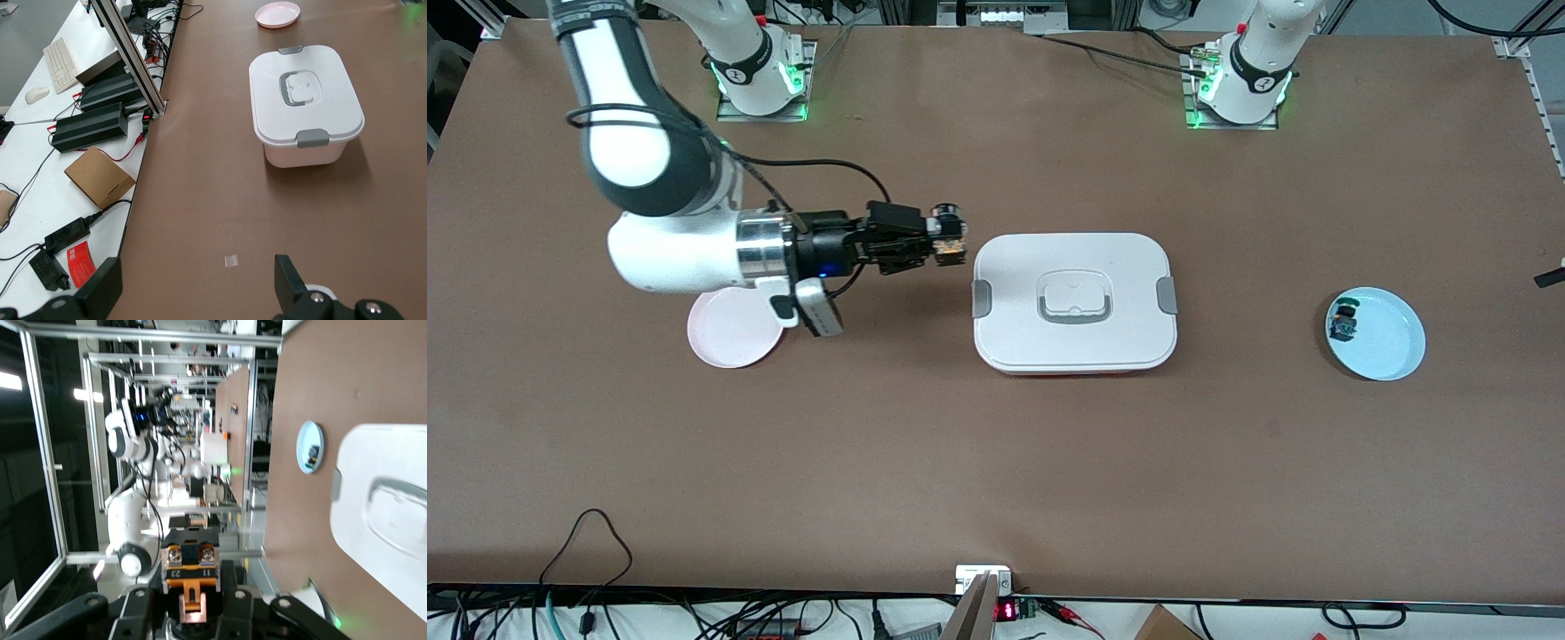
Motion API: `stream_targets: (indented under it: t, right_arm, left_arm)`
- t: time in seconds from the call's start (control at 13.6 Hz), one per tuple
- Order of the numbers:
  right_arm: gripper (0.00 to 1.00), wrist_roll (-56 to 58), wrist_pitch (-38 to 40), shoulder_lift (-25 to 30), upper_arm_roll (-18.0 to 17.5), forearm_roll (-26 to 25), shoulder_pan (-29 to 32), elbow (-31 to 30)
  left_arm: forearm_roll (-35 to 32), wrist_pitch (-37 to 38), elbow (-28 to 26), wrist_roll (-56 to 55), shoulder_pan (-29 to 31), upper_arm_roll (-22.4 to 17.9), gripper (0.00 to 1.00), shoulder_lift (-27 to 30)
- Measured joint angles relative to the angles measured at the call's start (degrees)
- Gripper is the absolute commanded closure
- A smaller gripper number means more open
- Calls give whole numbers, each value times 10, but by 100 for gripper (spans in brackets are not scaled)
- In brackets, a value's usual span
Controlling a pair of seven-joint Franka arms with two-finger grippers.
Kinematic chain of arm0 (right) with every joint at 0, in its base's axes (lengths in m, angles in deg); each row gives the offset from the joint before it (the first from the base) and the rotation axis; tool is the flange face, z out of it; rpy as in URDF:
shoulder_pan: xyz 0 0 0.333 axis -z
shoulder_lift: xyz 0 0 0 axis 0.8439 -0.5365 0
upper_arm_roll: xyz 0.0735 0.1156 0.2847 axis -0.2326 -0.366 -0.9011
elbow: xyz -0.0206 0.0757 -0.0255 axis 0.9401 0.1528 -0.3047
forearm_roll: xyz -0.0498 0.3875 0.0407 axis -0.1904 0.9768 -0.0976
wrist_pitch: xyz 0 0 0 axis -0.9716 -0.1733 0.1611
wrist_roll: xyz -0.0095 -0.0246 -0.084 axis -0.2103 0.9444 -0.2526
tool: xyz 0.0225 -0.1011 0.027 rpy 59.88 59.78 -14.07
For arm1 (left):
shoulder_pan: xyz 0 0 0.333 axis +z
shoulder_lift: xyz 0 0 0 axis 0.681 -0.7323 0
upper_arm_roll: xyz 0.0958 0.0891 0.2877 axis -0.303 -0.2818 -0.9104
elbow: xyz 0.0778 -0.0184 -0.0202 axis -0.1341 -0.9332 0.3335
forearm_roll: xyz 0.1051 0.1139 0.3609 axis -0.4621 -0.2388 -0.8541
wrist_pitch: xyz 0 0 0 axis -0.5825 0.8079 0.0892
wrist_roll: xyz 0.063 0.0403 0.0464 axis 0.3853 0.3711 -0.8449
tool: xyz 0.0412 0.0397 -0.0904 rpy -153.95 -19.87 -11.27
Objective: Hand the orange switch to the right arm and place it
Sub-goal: 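Carry the switch with the right gripper over the pink dish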
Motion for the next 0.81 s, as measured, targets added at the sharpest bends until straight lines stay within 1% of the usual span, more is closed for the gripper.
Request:
stream_targets:
  t: [0.15, 0.22, 0.37, 0.44, 0.51, 0.59, 0.66, 0.81]
  right_arm:
    - [98, 0, 53, 0, 2, -37, 34, 0]
    - [98, 0, 77, 1, 6, -55, 46, 0]
    - [98, 0, 117, 2, 15, -90, 65, 0]
    - [99, 0, 132, 3, 18, -111, 74, 0]
    - [98, 0, 143, 4, 21, -136, 81, 0]
    - [98, 0, 151, 6, 23, -164, 87, 0]
    - [98, 0, 158, 9, 28, -192, 90, 0]
    - [98, 0, 166, 15, 37, -251, 93, 0]
  left_arm:
    - [-13, -1, 7, -40, -12, 0, 0, 6]
    - [-19, -1, 11, -67, -18, 0, 0, 18]
    - [-32, -2, 9, -130, -40, -13, 0, 64]
    - [-35, -2, 0, -165, -59, -32, 0, 94]
    - [-37, -3, -13, -202, -85, -59, 0, 125]
    - [-39, -3, -29, -240, -120, -97, 0, 153]
    - [-42, -3, -44, -272, -162, -142, 0, 176]
    - [-48, -5, -66, -322, -249, -236, 0, 199]
